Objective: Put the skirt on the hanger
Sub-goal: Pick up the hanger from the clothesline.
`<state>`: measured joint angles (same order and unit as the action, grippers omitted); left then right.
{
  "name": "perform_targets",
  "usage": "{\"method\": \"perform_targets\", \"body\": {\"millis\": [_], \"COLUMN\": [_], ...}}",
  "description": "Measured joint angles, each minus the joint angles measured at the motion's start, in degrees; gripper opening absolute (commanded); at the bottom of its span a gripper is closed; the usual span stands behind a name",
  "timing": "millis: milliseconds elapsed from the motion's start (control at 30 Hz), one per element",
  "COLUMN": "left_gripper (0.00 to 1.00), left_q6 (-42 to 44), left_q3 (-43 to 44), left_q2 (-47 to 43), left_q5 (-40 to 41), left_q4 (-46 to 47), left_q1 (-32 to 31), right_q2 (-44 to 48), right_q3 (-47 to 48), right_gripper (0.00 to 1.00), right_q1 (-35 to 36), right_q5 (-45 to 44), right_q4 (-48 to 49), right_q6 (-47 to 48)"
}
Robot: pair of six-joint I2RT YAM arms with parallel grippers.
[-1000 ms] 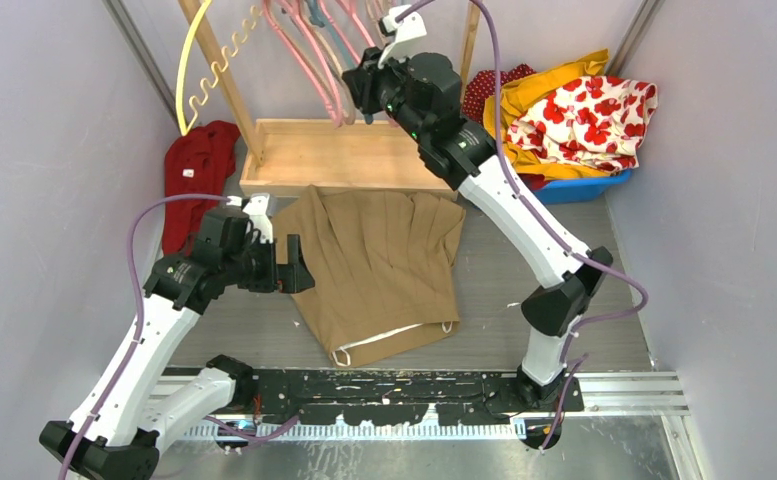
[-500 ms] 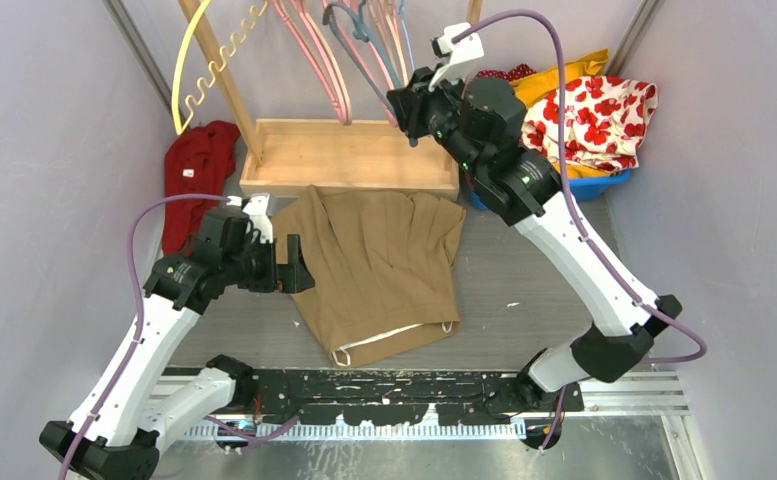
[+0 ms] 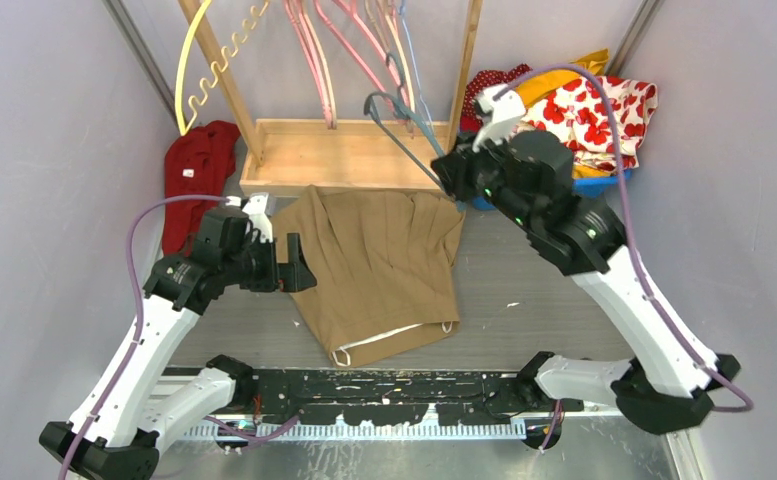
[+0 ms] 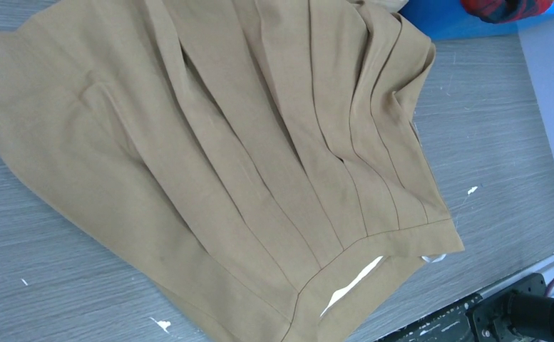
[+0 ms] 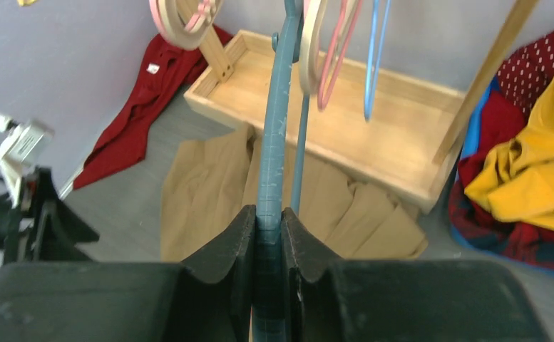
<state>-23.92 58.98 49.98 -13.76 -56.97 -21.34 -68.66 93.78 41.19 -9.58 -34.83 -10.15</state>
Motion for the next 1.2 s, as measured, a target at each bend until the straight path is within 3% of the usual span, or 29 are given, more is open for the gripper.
{"method": "perform_targets", "body": {"millis": [367, 767, 967, 1200], "left_gripper": [0.99, 0.89, 0.89, 0.90], "left_q6": [-1.51, -2.56, -3.13, -4.04], "left_q3": [-2.08, -2.78, -4.46, -4.35], "left_q2": [0.04, -4.70, -4.17, 0.83], "left_q5": [-3.13, -5.20, -1.81, 5.51], "left_q4": [2.97, 3.48, 2.73, 2.32], "left_q1": [0.00, -1.53, -8.96, -19.91], "right_q2": [17.33, 32.92, 40.41, 45.24], "right_q3": [-6.01, -36.87, -46.80, -49.53], "right_gripper": [0.01, 0.01, 0.01, 0.01], "right_q1": [0.00, 0.00, 0.00, 0.00], "right_q5": [10.82, 30.03, 37.09, 41.42], "right_q4": [-13.75, -11.32, -4.07, 0.33], "right_q6": [-10.51, -27.10, -33.94, -37.99]}}
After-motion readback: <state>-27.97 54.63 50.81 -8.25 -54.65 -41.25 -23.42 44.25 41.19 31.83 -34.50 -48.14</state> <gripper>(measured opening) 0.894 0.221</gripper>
